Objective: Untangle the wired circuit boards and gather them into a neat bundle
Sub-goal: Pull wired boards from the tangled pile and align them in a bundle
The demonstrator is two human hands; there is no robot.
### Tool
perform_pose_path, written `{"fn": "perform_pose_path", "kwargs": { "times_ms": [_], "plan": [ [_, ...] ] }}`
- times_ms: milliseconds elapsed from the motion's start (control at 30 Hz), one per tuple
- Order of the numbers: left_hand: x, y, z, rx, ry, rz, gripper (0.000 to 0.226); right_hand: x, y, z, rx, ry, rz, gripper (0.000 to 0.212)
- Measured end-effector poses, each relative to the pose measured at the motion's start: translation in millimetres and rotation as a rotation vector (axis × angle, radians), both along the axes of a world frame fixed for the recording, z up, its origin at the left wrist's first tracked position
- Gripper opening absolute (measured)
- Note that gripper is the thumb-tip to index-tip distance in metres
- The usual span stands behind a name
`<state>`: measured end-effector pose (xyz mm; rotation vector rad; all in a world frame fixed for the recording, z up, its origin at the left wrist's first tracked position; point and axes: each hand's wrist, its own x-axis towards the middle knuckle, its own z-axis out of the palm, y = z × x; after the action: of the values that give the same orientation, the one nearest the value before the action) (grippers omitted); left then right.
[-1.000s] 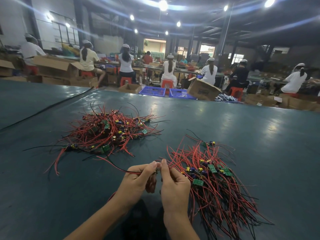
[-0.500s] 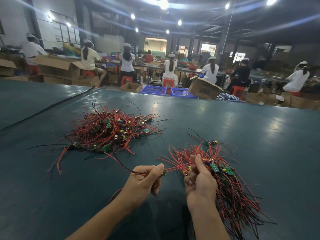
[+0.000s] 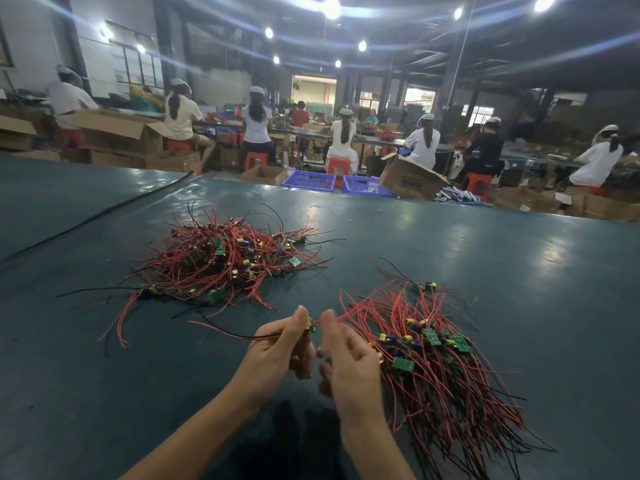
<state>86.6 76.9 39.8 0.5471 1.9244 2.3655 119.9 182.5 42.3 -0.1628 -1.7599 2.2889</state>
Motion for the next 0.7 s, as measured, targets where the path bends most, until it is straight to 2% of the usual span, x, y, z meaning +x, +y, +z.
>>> {"fn": "perform_pose_path", "kwargs": {
  "times_ms": [133, 300, 400, 500, 567, 633, 700],
  "plan": [
    [-2.8, -1.6, -5.5, -0.099, -0.016, -0.071, 0.044, 1.1, -11.1, -1.5, 0.005, 0.012, -0.032, 0.026],
    [-5.6, 0.5, -10.2, -0.128, -0.042, -0.077, 0.048, -1.1, 0.5, 0.0, 0.039, -0.025, -0.176, 0.031],
    [-7.6, -4.8, -13.8, -0.251, 0.105, -0.117, 0.029, -4.2, 17.1, 7.3, -0.114, -0.03, -0.243, 0.036],
    [-7.6, -14.3, -17.9, -0.597, 0.33, -0.155, 0.021, -6.3, 36.6, 17.8, -0.332, 0.0, -0.284, 0.038],
    [-7.5, -17.7, -21.6, -0.788, 0.459, -0.092, 0.023, -7.8, 49.0, 23.6, -0.45, 0.049, -0.296, 0.044],
    [-8.6, -19.1, -24.0, -0.851, 0.546, -0.002, 0.025, -9.2, 59.6, 29.7, -0.557, 0.09, -0.288, 0.051],
    [-11.8, -21.7, -25.7, -0.878, 0.583, 0.091, 0.025, -9.8, 66.1, 33.5, -0.577, 0.096, -0.317, 0.048]
  ]
}}
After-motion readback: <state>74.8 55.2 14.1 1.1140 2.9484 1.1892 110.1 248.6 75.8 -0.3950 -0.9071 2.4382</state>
